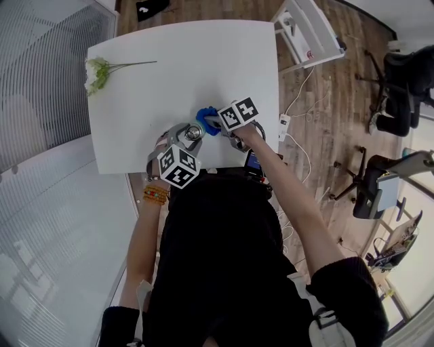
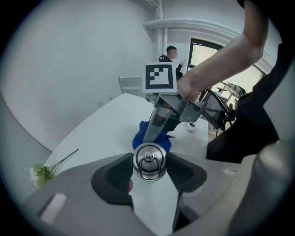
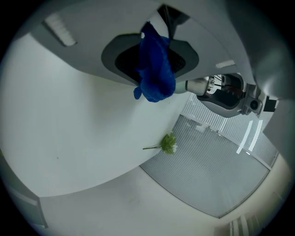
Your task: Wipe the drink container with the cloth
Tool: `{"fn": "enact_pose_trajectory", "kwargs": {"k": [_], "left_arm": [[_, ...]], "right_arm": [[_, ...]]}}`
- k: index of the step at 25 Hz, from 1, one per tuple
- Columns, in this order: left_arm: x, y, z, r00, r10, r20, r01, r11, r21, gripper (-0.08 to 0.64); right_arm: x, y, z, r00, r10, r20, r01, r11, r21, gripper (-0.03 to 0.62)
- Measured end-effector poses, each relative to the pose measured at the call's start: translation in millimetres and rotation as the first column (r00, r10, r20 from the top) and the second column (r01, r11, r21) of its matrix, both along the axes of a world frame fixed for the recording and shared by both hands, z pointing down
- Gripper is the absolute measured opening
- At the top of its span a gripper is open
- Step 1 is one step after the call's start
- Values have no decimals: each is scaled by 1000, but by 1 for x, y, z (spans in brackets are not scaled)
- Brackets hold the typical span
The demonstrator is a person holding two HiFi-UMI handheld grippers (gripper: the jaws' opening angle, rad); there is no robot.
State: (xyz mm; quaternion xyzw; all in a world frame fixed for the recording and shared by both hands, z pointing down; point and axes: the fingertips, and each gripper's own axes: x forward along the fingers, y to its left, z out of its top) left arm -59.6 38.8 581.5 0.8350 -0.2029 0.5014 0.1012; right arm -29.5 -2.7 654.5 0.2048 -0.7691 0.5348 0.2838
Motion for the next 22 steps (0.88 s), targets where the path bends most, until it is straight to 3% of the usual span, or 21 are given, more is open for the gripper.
{"fn": "enact_pose_trajectory", "kwargs": {"k": [11,16,18,20,22], "left_arm": [[3,-3,-1,998,-53,-40,53,999,1,244],[-1,4,-3,992,-115,-47,116,993,23,250],[-4,3,-9,969,-221,-113,222,975,-9,256],[-11,-2,-15,909,-372,-186,371,928,-39,285],[-16,-6,-15,850,-483,-211,487,873,-36,316]], "right_arm": [[1,-2,38,993,-46,-105,42,998,-38,104],[5,-5,27,996,-26,-80,27,1000,13,117],[9,-14,9,999,47,-9,-47,999,27,117],[16,-27,-11,991,123,53,-126,991,40,117],[23,-34,-25,984,163,78,-168,984,62,117]]}}
